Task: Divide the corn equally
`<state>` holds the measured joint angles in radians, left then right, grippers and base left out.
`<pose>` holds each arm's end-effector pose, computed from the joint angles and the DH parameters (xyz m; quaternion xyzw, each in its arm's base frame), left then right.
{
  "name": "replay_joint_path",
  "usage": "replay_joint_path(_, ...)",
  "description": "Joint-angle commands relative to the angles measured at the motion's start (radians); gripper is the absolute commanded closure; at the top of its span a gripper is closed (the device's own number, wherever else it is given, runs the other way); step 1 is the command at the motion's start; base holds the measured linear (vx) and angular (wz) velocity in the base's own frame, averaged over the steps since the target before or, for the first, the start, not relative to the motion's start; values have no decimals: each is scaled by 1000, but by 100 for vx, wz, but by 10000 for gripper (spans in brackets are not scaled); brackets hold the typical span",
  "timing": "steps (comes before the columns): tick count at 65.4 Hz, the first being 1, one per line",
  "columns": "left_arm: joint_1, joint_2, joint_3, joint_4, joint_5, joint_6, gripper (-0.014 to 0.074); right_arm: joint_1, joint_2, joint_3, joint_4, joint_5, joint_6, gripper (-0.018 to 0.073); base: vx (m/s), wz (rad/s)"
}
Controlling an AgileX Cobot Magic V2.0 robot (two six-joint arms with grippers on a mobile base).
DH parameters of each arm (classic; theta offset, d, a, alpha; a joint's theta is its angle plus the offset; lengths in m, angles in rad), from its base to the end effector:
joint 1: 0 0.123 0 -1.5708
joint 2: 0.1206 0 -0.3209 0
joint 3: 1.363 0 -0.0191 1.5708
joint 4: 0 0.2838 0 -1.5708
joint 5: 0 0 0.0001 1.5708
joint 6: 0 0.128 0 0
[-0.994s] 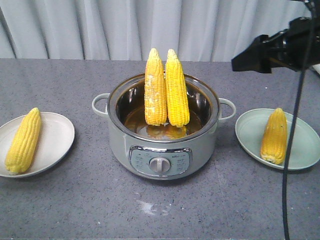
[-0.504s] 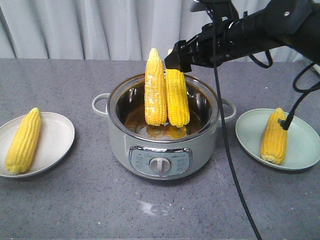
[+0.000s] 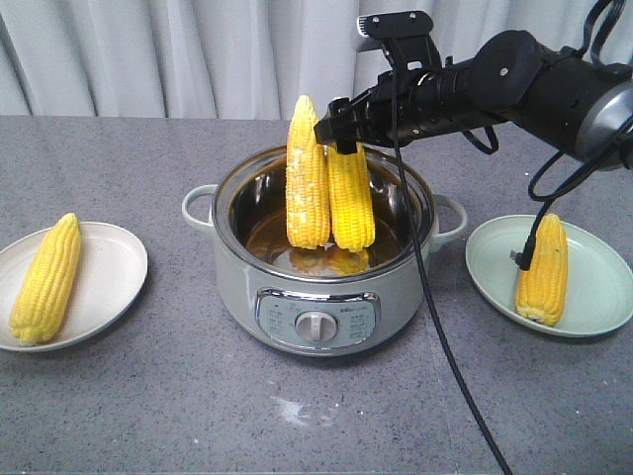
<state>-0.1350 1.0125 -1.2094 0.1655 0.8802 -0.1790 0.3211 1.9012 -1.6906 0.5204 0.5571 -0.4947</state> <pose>0.2366 -0.0157 0.4409 -0.0027 0.8807 0.0070 0.4736 0.4870 0.1975 0.3241 -0.2188 0.8556 0.1799 0.4333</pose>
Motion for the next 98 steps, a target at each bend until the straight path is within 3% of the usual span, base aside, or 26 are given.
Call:
replay_joint_path(1,0,-13,-22,5,-56,-6,8,-3,-45,-37,9,-84,4,-3,0,0)
replay_joint_path(16,0,-13,-22,5,-55,-6,8,-3,-30,-37,-17,-103,4,8,0,0)
replay_joint_path(36,0,-13,-22,5,-53,-6,8,-3,-7,-37,-13,-103,11,86,0,0)
replay_joint_path(46,0,-13,-22,5,-53,-6,8,-3,-7,-37,-12,-104,11,184,0,0)
replay_joint_path(60,0,-13,-22,5,-53,-6,8,-3,-7,-37,-8,-102,11,414,0,0)
replay_joint_path(69,0,-13,-22,5,-53,-6,8,-3,-7,-37,25,-101,11,497,0,0)
replay_joint_path(98,0,-13,-22,5,-52,-6,8,-21,-167,-37,15,9,11,500,0,0)
